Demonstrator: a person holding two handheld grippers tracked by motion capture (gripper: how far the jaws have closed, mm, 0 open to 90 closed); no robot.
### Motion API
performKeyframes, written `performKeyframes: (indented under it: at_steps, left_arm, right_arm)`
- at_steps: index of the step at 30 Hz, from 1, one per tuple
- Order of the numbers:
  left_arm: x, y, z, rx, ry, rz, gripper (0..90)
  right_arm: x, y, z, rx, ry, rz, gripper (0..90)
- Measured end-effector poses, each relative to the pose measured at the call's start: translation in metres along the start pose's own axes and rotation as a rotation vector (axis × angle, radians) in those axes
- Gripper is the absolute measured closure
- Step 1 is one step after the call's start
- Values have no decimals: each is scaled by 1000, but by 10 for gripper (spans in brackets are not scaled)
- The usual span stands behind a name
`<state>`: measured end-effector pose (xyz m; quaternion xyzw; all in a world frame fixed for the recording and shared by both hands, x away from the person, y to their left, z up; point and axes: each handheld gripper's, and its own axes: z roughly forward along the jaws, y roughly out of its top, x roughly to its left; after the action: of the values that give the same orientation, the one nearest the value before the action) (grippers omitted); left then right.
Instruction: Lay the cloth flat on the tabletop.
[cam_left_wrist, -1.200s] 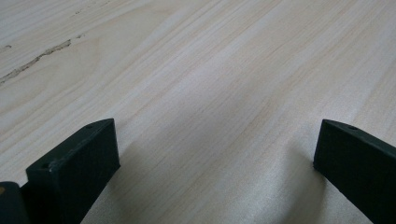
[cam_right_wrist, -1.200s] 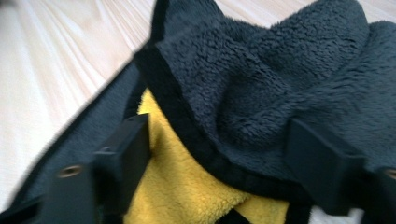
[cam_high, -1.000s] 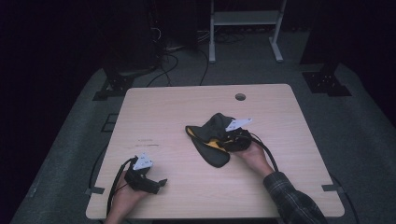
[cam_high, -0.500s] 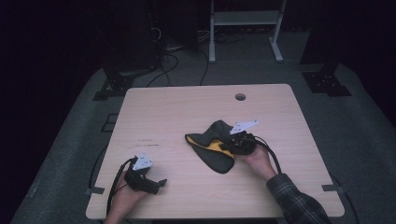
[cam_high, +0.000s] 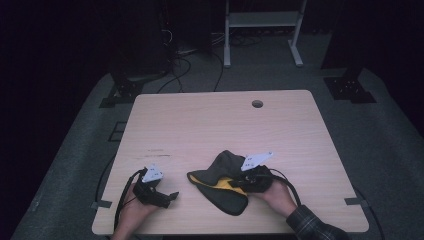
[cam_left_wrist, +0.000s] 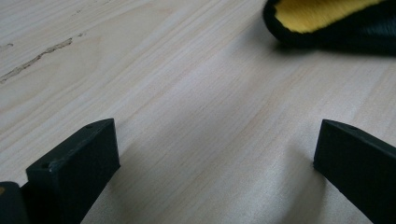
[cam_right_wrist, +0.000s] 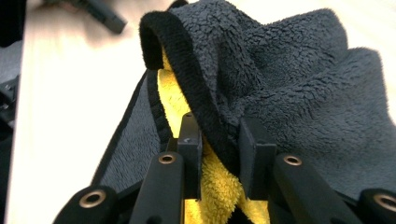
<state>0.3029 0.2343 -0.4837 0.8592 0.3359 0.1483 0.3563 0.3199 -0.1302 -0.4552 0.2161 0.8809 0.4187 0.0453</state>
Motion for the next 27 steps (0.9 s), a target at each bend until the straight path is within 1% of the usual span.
performKeyframes:
  at_steps: [1,3,5,7,9,13,15,16,17,18,19,20,23,25,27]
  left_arm:
    - [0,0,0,0,0,0,0]
    - [0,0,0,-1,0,-1,0]
    - [0,0,0,-1,0,-2,0]
    - [0,0,0,-1,0,-1,0]
    - [0,0,0,0,1,-1,0]
    - [0,-1,-1,2,0,-1,0]
    - [0,-1,-2,-4,-8,0,0]
    - [0,-1,-4,-16,-20,0,15]
    - [0,1,-5,-34,-21,-3,36]
    - [-1,2,-7,-51,-24,-3,36]
    - [-3,6,-9,-83,-31,-5,36]
    - [-5,9,-12,-103,-35,-4,36]
    - [-13,19,-16,-148,-74,1,49]
    - [-22,29,-15,-159,-103,25,50]
    - [-30,38,-14,-167,-136,40,51]
  right_arm:
    - [3,-1,1,7,2,-1,698]
    - [6,-2,3,15,-9,-16,652]
    - [5,-3,3,17,-4,-13,564]
    - [5,-2,0,6,-10,-6,450]
    - [4,-2,-6,-10,-19,-12,391]
    - [-1,-7,-22,-45,-41,10,363]
    - [-4,-10,-31,-61,-53,23,358]
    - [-6,-13,-34,-66,-61,29,354]
    - [-8,-15,-38,-69,-71,36,351]
    - [-11,-17,-41,-76,-77,40,345]
    - [-12,-19,-43,-79,-82,48,340]
    - [-16,-22,-47,-85,-91,53,331]
    - [-23,-27,-55,-92,-112,82,319]
    - [-28,-31,-60,-90,-129,99,315]
    - [-32,-35,-64,-88,-141,119,315]
